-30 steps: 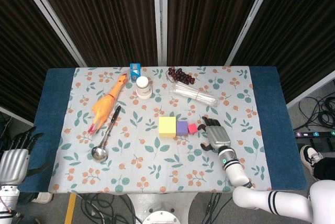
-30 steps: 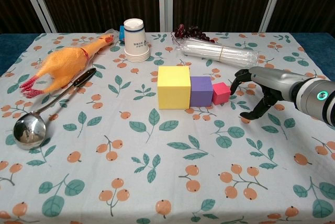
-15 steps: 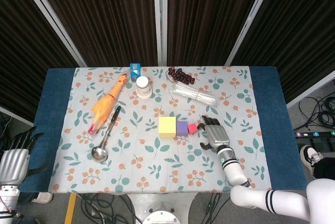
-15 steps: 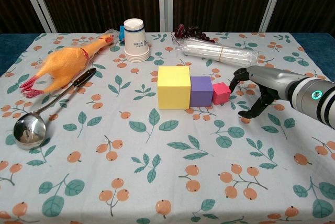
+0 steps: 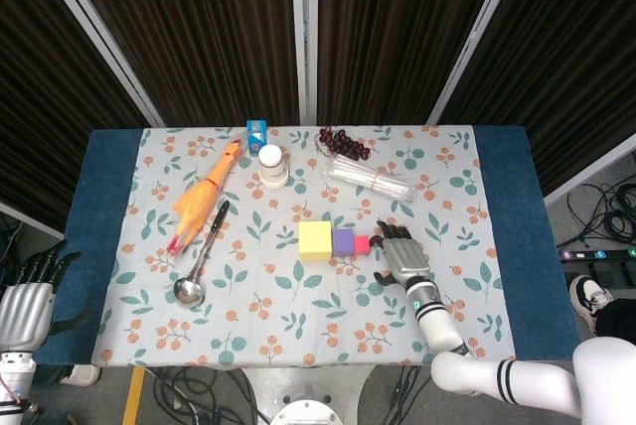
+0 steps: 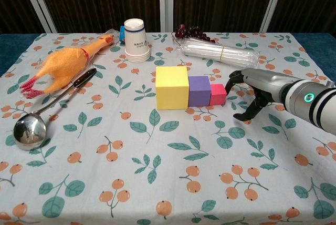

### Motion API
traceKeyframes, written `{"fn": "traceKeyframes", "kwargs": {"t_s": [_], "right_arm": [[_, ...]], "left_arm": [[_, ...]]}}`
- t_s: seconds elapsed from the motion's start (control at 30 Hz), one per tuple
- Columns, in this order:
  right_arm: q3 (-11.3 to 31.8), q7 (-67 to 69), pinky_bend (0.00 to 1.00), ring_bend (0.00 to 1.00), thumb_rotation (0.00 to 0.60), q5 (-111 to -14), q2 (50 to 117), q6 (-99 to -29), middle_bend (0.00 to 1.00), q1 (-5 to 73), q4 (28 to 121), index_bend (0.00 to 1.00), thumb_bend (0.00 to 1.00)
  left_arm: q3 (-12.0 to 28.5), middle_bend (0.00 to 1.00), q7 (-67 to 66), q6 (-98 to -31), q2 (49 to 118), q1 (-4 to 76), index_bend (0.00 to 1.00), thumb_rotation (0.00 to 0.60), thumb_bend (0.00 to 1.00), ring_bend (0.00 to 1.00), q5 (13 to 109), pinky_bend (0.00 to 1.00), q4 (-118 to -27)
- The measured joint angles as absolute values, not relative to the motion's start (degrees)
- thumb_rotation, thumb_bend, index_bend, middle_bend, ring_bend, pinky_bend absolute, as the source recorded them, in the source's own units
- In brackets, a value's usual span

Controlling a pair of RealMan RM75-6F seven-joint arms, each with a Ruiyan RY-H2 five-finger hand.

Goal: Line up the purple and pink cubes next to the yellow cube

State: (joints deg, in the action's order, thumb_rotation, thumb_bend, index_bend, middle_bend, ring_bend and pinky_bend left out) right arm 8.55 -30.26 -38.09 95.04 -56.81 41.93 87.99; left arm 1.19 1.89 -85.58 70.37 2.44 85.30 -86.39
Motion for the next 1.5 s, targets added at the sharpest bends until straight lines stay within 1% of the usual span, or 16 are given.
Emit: {"fn": "traceKeyframes", "kwargs": {"t_s": [0.6,0.8,0.97,1.07,1.2,1.33,1.43,1.5], "right_arm": [[9.21,-31.25,0.00,0.00,0.600,-37.04,96.76,-56.43,0.00,43.44,86.93,0.27,0.21],[8.76,-31.16,0.00,0.00,0.600,-37.44,95.77,-57.20,0.00,42.91,88.09,0.27,0.21],[7.97,-29.75,0.00,0.00,0.600,-40.04,92.32,-59.45,0.00,40.90,91.45,0.27,0.22],[7.80,-27.48,0.00,0.00,0.600,-43.03,88.95,-61.50,0.01,39.03,93.95,0.27,0.26],[7.22,-23.97,0.00,0.00,0.600,-49.20,83.87,-65.03,0.06,35.97,96.78,0.26,0.29],[5.58,-19.38,0.05,0.00,0.600,-58.08,78.16,-70.96,0.10,31.26,98.89,0.22,0.30],[3.44,-15.35,0.05,0.00,0.600,-64.89,74.49,-76.40,0.09,26.69,99.26,0.18,0.30],[1.79,-12.37,0.05,0.00,0.600,-68.34,72.55,-79.76,0.08,23.59,99.18,0.17,0.30]], "left_arm": [[1.15,0.17,2.03,-85.70,70.32,2.27,0.24,0.600,0.02,0.12,85.23,0.12,-86.32],[1.15,0.17,2.03,-85.73,70.29,2.24,0.24,0.600,0.02,0.12,85.26,0.12,-86.30],[1.41,0.17,2.05,-86.04,70.24,2.38,0.24,0.600,0.02,0.12,85.52,0.12,-86.43],[1.61,0.17,2.01,-86.16,70.14,2.52,0.24,0.600,0.02,0.12,85.59,0.12,-86.58],[1.71,0.17,1.66,-85.87,70.10,2.80,0.24,0.600,0.02,0.12,85.62,0.12,-86.91],[1.85,0.17,0.91,-85.32,70.15,3.21,0.24,0.600,0.02,0.12,85.49,0.12,-87.51],[1.97,0.17,0.52,-84.85,70.17,3.44,0.24,0.600,0.02,0.12,85.09,0.12,-87.94],[2.05,0.17,0.27,-84.51,70.24,3.57,0.24,0.600,0.02,0.12,84.73,0.12,-88.17]]}}
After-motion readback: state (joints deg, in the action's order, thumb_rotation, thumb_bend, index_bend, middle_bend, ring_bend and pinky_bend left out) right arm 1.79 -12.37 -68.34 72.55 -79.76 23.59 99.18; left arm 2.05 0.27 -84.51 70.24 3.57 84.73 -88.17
